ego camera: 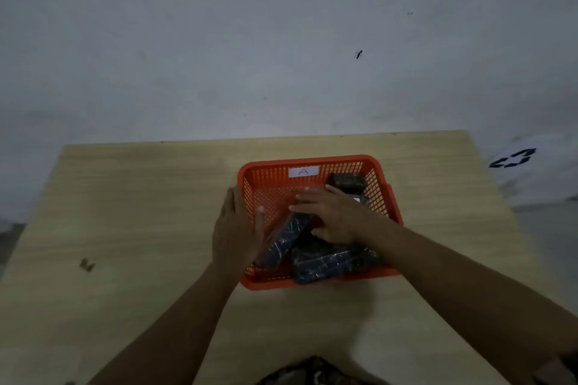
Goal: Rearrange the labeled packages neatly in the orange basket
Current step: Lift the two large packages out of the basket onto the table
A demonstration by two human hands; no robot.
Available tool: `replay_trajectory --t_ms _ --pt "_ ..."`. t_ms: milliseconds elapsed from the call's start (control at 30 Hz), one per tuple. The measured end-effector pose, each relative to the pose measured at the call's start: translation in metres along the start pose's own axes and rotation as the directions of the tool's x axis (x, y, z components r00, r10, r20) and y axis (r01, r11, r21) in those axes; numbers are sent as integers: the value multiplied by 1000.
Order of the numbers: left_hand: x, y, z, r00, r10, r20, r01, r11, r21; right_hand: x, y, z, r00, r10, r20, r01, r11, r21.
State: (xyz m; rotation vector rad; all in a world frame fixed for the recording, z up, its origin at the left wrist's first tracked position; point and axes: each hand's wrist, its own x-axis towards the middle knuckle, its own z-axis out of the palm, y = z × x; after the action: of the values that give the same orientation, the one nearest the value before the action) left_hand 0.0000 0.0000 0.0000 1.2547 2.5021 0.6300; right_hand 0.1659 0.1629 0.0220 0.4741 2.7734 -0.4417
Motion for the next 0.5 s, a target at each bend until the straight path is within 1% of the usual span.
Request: replay_trajectory --t_ms 33,100,200,233,300,400,500 --pt "3 1 2 997 -73 22 75 994 -74 4 2 -1 999 -22 29 23 999 -34" --pt "9 2 8 984 -179 24 180 968 -173 11 7 -2 998 -44 49 47 997 -67" --pt "12 4 14 947 -321 24 313 900 -305 21 13 2 994 -108 -7 108 992 -62" --pt "14 4 15 935 -356 0 335 878 -342 23 15 2 991 -129 -21 127 990 -55" --pt "17 2 18 924 -378 -56 335 872 -356 25 22 2 986 -159 -51 157 987 -32" --pt "16 1 19 920 -386 -68 339 871 -355 21 33 -8 973 -174 -153 181 983 34" --pt "15 0 18 925 -376 -52 330 864 -380 13 45 -29 962 -112 -247 147 981 126"
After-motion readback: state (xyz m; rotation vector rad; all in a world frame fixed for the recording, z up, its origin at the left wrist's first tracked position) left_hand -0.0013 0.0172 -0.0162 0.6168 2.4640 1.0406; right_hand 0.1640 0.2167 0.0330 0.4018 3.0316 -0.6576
